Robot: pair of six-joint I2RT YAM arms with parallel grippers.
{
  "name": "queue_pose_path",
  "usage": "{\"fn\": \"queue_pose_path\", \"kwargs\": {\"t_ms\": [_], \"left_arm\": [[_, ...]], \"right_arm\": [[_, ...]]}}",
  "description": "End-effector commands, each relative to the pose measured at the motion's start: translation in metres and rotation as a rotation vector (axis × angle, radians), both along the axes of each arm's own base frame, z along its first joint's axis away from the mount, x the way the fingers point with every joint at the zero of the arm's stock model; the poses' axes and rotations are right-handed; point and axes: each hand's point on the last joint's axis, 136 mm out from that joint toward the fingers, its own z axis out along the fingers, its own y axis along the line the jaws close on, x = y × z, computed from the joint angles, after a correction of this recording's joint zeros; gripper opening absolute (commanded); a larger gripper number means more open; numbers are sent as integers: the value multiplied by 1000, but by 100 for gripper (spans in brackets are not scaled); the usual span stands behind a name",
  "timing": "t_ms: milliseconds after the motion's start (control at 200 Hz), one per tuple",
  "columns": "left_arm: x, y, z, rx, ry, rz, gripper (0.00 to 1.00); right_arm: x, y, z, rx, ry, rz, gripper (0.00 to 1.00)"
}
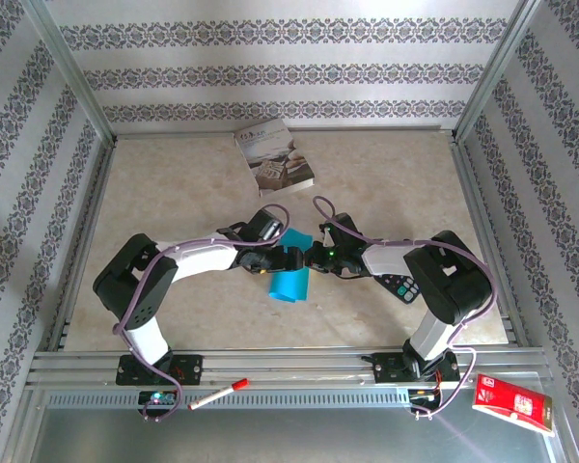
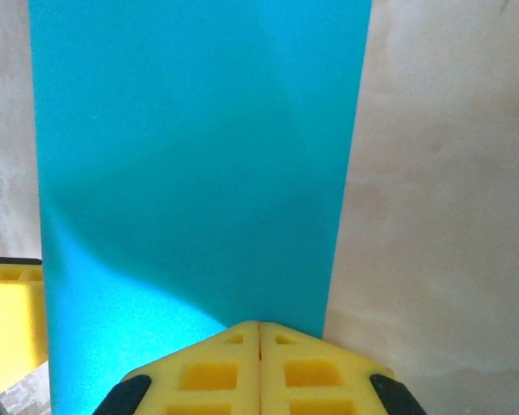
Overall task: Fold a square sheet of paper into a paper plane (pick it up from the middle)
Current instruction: First fold in half a square sheet of paper at the center of the table.
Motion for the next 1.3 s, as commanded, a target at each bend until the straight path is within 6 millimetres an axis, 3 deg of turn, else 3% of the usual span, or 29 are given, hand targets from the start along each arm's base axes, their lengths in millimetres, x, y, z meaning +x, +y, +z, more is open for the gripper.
{"fn": "queue_pose_path", "kwargs": {"t_ms": [0, 150, 375, 749, 1074, 1294], "left_arm": [[-8, 27, -8, 113, 32, 16, 83], [-8, 19, -8, 101, 52, -9, 69], [-3, 0, -9, 114, 44, -66, 64], [0, -13, -9, 135, 18, -96, 48], [-4, -14, -7, 49, 19, -53, 35], [-5, -20, -3, -82, 37, -36, 28]], "right_arm": [[-26, -18, -40, -122, 121, -8, 6], [-26, -17, -41, -121, 124, -8, 5], [-26, -16, -42, -122, 125, -7, 5], [-21, -7, -36, -103, 114, 9, 6], [-12, -14, -4, -52, 56, 29, 21], [-13, -34, 14, -70, 30, 44, 27]]}}
